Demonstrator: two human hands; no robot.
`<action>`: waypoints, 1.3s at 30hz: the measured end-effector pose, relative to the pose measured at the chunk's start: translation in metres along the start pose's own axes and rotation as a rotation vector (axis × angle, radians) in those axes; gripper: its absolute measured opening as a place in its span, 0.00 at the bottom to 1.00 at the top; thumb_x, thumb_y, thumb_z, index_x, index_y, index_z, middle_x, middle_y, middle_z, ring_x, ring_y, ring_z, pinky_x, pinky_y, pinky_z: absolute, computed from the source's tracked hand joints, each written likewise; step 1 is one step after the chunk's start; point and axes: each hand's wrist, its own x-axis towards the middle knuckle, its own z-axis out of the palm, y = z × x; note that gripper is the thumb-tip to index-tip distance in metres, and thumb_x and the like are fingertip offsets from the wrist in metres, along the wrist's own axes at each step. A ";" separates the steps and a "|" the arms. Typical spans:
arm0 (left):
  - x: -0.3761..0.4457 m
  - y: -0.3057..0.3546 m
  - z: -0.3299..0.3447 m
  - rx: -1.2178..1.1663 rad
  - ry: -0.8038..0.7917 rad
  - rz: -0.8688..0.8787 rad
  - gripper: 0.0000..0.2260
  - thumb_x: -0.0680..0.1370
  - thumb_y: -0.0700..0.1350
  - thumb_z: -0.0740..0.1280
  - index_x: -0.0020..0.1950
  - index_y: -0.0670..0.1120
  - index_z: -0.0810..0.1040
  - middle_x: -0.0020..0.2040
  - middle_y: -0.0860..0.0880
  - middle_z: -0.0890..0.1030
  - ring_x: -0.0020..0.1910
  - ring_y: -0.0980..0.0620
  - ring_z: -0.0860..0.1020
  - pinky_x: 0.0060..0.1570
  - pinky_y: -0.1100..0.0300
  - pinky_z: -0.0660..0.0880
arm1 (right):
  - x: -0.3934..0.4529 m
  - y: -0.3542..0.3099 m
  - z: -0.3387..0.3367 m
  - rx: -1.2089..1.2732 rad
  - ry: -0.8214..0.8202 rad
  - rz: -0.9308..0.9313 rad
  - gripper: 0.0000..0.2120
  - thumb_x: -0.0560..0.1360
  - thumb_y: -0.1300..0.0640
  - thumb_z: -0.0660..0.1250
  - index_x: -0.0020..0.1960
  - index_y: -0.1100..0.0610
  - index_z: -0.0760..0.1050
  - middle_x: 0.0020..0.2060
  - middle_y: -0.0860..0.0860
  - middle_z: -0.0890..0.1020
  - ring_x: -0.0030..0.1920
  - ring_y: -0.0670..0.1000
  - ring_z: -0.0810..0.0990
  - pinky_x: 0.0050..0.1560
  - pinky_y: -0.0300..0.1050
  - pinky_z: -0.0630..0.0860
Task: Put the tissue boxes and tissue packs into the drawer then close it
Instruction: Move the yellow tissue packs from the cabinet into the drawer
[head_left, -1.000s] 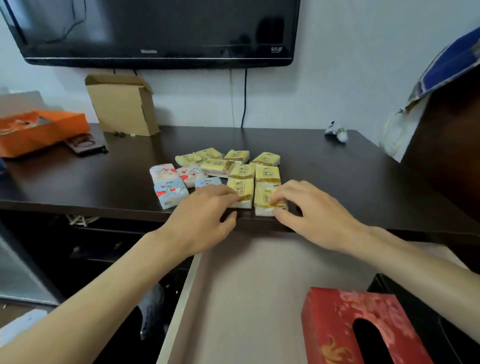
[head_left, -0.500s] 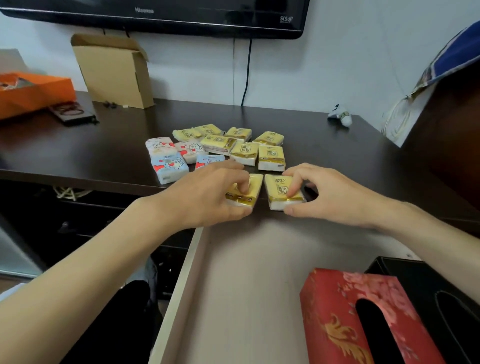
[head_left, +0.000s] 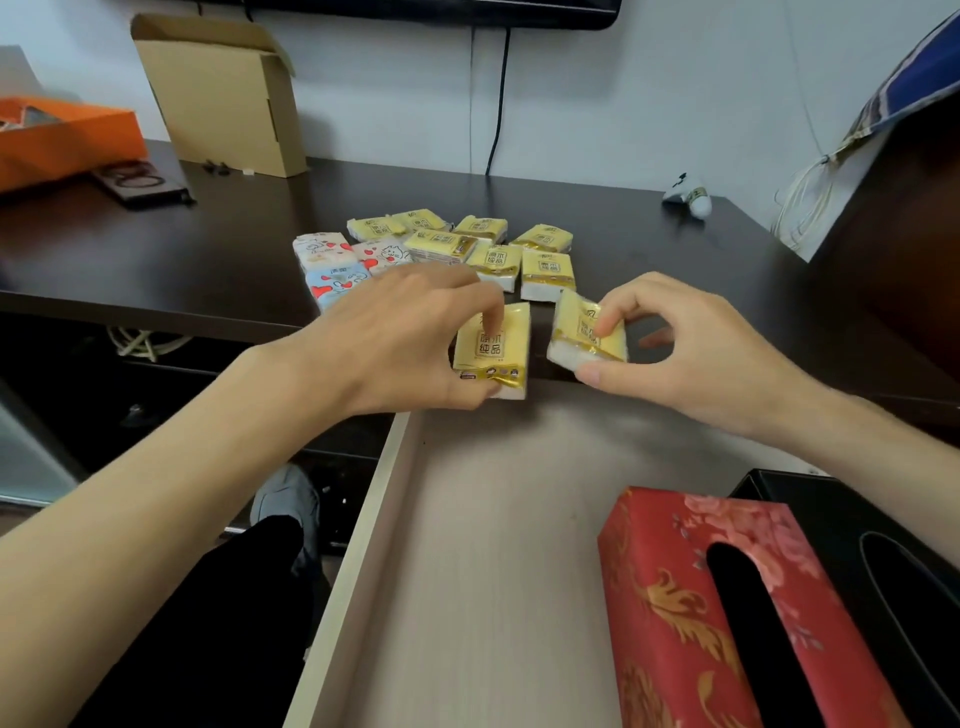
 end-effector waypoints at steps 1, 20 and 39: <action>-0.005 0.002 -0.004 -0.054 -0.012 -0.002 0.20 0.69 0.64 0.71 0.54 0.55 0.75 0.51 0.56 0.77 0.51 0.50 0.76 0.48 0.52 0.73 | -0.009 -0.004 -0.001 0.016 0.008 -0.012 0.17 0.67 0.35 0.75 0.49 0.43 0.78 0.54 0.41 0.81 0.57 0.44 0.81 0.55 0.52 0.81; -0.042 0.019 0.067 0.111 -0.492 0.070 0.24 0.70 0.72 0.63 0.53 0.54 0.73 0.47 0.57 0.74 0.51 0.51 0.75 0.56 0.57 0.68 | -0.024 -0.009 0.061 -0.343 -0.721 0.264 0.20 0.63 0.35 0.74 0.50 0.42 0.77 0.50 0.41 0.76 0.46 0.42 0.76 0.46 0.44 0.75; -0.015 0.023 0.075 0.121 -0.583 0.059 0.29 0.66 0.70 0.70 0.60 0.55 0.74 0.51 0.56 0.76 0.51 0.52 0.77 0.50 0.52 0.77 | -0.013 -0.002 0.083 -0.430 -0.677 0.173 0.22 0.62 0.50 0.79 0.50 0.39 0.72 0.48 0.40 0.71 0.51 0.48 0.74 0.48 0.48 0.75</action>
